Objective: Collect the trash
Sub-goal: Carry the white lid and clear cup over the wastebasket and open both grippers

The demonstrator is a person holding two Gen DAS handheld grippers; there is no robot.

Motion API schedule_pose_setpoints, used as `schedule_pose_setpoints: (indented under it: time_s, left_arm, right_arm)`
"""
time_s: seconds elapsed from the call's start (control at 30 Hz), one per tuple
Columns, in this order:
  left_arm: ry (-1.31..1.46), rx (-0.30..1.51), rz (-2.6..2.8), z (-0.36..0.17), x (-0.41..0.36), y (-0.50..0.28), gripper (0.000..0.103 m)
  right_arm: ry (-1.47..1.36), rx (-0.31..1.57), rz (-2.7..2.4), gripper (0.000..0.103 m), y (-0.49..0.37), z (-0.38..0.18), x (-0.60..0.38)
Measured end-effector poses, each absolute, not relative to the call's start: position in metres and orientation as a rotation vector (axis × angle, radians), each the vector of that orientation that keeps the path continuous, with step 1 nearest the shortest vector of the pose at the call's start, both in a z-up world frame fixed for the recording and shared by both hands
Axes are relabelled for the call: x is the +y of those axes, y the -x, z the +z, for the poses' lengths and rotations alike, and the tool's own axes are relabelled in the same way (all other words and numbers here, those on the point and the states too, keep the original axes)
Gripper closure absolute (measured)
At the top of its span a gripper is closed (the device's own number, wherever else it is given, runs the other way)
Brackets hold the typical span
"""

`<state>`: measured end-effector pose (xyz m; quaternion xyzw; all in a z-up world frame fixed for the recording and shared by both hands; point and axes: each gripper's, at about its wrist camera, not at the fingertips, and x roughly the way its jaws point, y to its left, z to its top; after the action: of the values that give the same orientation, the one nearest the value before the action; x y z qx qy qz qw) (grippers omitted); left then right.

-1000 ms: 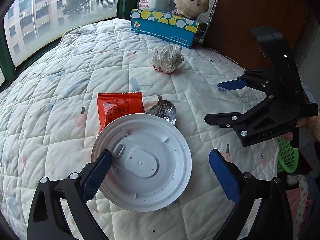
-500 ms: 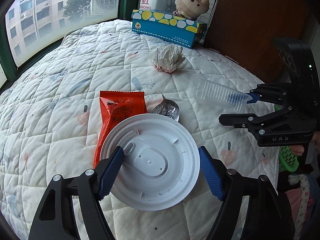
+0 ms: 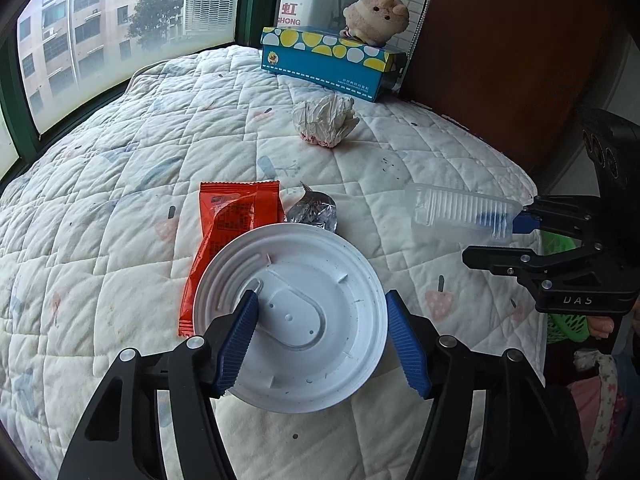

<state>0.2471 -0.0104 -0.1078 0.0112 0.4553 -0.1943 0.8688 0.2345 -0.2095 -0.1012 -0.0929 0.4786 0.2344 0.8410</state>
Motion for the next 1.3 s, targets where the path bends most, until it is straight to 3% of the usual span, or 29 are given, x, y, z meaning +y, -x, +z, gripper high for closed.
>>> schedule_pose_setpoints:
  time_s: [0.57,1.0,1.3]
  left_arm:
    - [-0.051,0.887,-0.502,-0.067,-0.053,-0.221,0.041]
    - [-0.102,0.878,-0.653,-0.055,-0.143,-0.202,0.041]
    - [-0.158,0.898,-0.764,-0.060,-0.217,-0.191,0.041]
  right_arm:
    - [0.031,0.935,0.396,0.062,-0.189,-0.074,-0.268]
    - [-0.069,0.864,0.223,0.062,-0.137,-0.050,-0.358]
    - [-0.135,0.899,0.037,0.062,-0.100,-0.062,-0.433]
